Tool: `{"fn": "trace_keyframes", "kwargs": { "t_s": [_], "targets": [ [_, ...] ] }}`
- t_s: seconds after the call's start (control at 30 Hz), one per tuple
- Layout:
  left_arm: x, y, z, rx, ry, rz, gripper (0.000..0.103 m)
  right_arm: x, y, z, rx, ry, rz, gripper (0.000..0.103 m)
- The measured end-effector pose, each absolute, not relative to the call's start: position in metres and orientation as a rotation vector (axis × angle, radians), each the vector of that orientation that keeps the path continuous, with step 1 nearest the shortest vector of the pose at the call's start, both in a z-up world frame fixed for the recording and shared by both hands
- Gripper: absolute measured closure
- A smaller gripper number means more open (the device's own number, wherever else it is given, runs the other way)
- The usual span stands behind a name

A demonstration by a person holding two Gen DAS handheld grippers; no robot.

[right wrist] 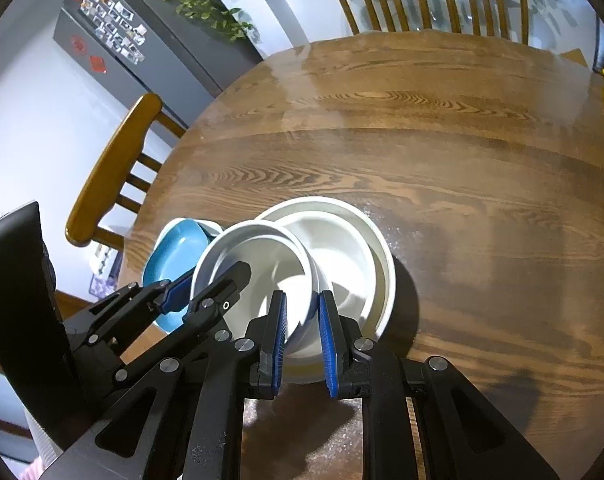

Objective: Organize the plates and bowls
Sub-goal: 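Carry the ramekin and lower it into the nested white bowls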

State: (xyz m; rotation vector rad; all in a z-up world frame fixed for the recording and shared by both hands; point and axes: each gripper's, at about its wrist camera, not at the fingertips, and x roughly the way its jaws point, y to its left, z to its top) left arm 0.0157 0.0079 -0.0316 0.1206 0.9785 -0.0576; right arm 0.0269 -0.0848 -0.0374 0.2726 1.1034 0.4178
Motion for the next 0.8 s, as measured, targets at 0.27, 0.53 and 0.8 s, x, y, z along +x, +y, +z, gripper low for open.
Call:
{"fn": "trace_keyframes", "kwargs": {
  "t_s": [0.27, 0.53, 0.8],
  "targets": [
    [0.021, 0.006, -0.042, 0.123, 1.010, -0.065, 0.088, 0.034, -0.084, -0.047, 0.281, 1.126, 0.405, 0.084],
    [0.026, 0.005, -0.047, 0.129, 1.023, -0.068, 0.088, 0.039, -0.083, -0.051, 0.283, 1.137, 0.397, 0.084],
    [0.030, 0.003, -0.050, 0.143, 1.034, -0.068, 0.088, 0.044, -0.085, -0.055, 0.286, 1.149, 0.394, 0.084]
  ]
}}
